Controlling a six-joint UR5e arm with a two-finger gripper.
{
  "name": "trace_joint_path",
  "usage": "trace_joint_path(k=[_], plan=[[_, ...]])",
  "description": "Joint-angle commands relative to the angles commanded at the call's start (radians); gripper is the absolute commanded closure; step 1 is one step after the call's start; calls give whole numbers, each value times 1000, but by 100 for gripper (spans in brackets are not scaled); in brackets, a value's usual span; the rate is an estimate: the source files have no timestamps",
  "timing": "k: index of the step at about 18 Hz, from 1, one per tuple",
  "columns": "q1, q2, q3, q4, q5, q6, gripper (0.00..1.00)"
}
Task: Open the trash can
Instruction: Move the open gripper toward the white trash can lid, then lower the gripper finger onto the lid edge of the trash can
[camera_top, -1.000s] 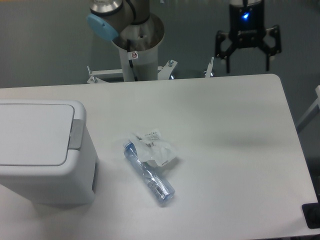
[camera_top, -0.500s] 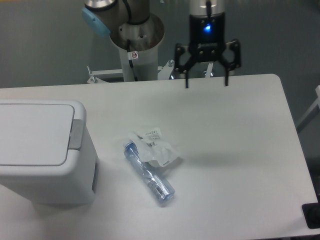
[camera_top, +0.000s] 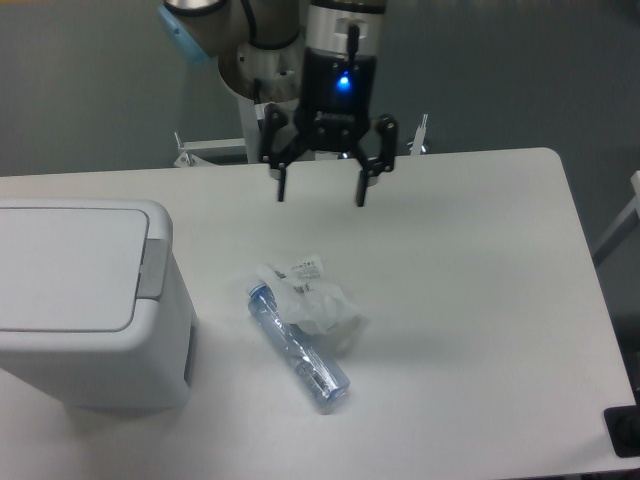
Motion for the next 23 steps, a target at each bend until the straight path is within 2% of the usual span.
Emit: trace_joint_path(k=[3,6,14,23], plan=[[-49,-38,6,75,0,-41,0],[-91,-63,9,80,2,-58,0],[-117,-95,28,103,0,-186,0],[-151,-124,38,109,0,-189,0]])
